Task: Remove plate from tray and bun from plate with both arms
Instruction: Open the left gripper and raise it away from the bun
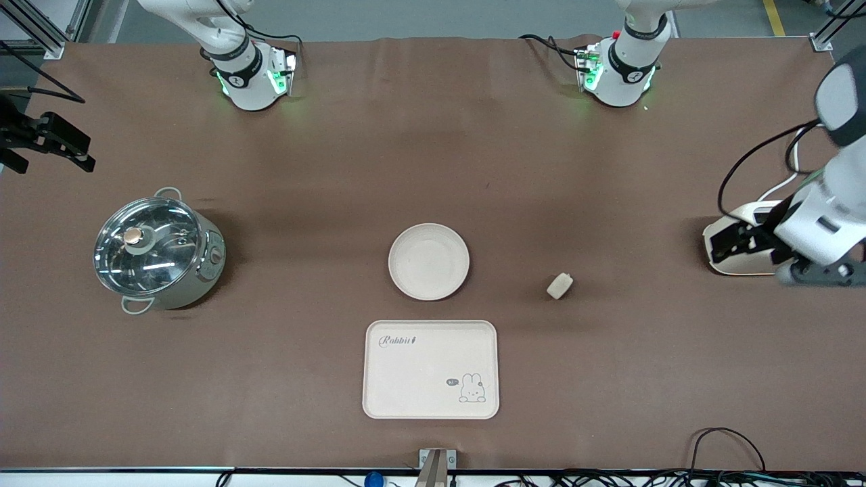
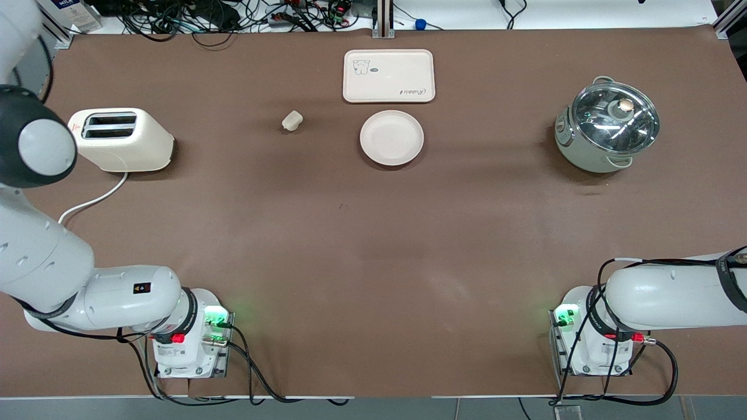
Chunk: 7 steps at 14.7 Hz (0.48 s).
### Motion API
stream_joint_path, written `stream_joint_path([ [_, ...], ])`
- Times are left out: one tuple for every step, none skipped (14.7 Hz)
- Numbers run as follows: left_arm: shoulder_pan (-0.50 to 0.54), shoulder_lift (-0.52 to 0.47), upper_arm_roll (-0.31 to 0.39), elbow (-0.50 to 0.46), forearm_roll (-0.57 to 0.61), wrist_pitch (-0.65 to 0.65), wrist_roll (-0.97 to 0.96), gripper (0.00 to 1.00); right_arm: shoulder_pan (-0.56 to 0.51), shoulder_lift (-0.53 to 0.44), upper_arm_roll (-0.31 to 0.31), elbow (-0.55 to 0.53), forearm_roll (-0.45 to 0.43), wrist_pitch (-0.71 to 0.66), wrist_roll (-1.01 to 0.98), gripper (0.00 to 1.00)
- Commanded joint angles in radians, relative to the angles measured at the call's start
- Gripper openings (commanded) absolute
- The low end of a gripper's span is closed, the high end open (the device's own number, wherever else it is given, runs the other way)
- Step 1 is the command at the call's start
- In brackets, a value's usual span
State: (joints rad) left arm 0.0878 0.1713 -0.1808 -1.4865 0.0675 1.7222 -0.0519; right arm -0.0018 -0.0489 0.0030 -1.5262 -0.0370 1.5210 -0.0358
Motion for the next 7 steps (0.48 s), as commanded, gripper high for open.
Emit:
stream_joint_path([
  [-0.070, -0.113, 0.097, -0.026, -0.018, -0.072, 0.035, 1.00, 0.002, 0.003, -0.003, 0.012, 0.017, -0.004, -0.004, 1.00],
  [-0.095, -0.131, 0.112, -0.035, -0.018, -0.084, 0.035, 1.00, 0.002, 0.003, -0.003, 0.012, 0.017, -0.004, -0.004, 1.00],
  [-0.103, -0.150, 0.113, -0.052, -0.020, -0.095, 0.033, 1.00, 0.003, 0.003, -0.003, 0.014, 0.016, -0.004, -0.004, 1.00],
  [-0.114, -0.150, 0.110, -0.049, -0.024, -0.098, 0.027, 1.00, 0.005, 0.003, -0.002, 0.014, 0.015, -0.002, -0.004, 1.00],
  [-0.121, -0.144, 0.101, -0.035, -0.026, -0.098, 0.017, 1.00, 0.005, 0.003, -0.001, 0.014, 0.014, -0.002, -0.004, 1.00],
  [-0.125, -0.141, 0.101, -0.031, -0.028, -0.098, 0.014, 1.00, 0.005, 0.003, -0.001, 0.014, 0.014, -0.004, -0.003, 1.00],
  [-0.125, -0.135, 0.103, -0.015, -0.028, -0.098, 0.012, 1.00, 0.006, 0.003, 0.000, 0.015, 0.015, -0.004, 0.001, 1.00],
])
